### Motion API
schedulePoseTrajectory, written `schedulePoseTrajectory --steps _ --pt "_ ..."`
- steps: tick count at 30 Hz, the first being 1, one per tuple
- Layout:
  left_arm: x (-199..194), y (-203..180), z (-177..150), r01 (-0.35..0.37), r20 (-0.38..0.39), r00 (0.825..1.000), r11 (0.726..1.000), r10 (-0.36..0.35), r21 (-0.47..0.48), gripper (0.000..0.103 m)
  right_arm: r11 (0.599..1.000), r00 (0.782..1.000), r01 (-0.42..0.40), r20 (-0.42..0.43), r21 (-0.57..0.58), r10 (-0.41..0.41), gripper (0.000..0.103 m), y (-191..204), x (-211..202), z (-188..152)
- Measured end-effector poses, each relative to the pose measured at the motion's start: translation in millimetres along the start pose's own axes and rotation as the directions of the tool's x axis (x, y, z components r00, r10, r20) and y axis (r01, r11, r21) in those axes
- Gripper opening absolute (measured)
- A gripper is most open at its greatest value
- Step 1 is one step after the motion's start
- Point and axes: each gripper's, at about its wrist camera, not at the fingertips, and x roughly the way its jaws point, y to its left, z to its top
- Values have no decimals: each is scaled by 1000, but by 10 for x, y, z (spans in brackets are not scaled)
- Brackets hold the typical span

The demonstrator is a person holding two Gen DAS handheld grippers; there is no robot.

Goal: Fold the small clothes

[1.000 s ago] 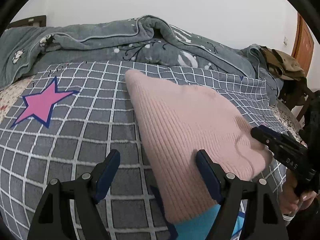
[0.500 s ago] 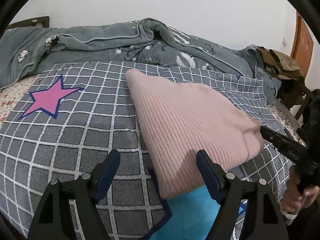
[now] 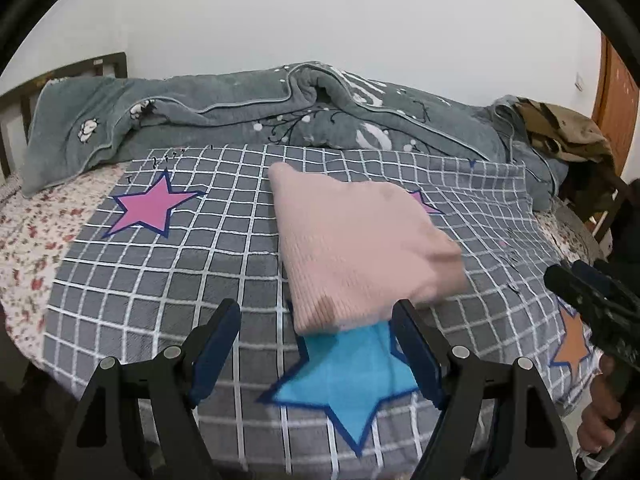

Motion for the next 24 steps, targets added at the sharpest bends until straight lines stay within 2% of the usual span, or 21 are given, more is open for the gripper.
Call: schedulePoseTrajectory --steps 5,8,11,16,24 --pt "-368 -66 -38 -48 31 998 999 47 19 86 999 1000 16 -5 -46 -16 97 76 -355 -99" --pt "-567 -54 -66 -49 49 998 999 49 -4 89 999 1000 13 4 -34 -13 101 77 -532 -144" --pt "-724 -75 -92 -39 68 997 999 39 -6 89 1000 1000 12 25 -23 -12 101 91 -702 -160" --pt "-876 -146 -114 -32 88 996 999 31 8 90 999 998 23 62 -24 -22 101 128 -941 -184" --pt "-947 -243 -139 -28 102 994 1000 26 15 90 1000 998 28 64 -14 -27 101 106 -1030 -206"
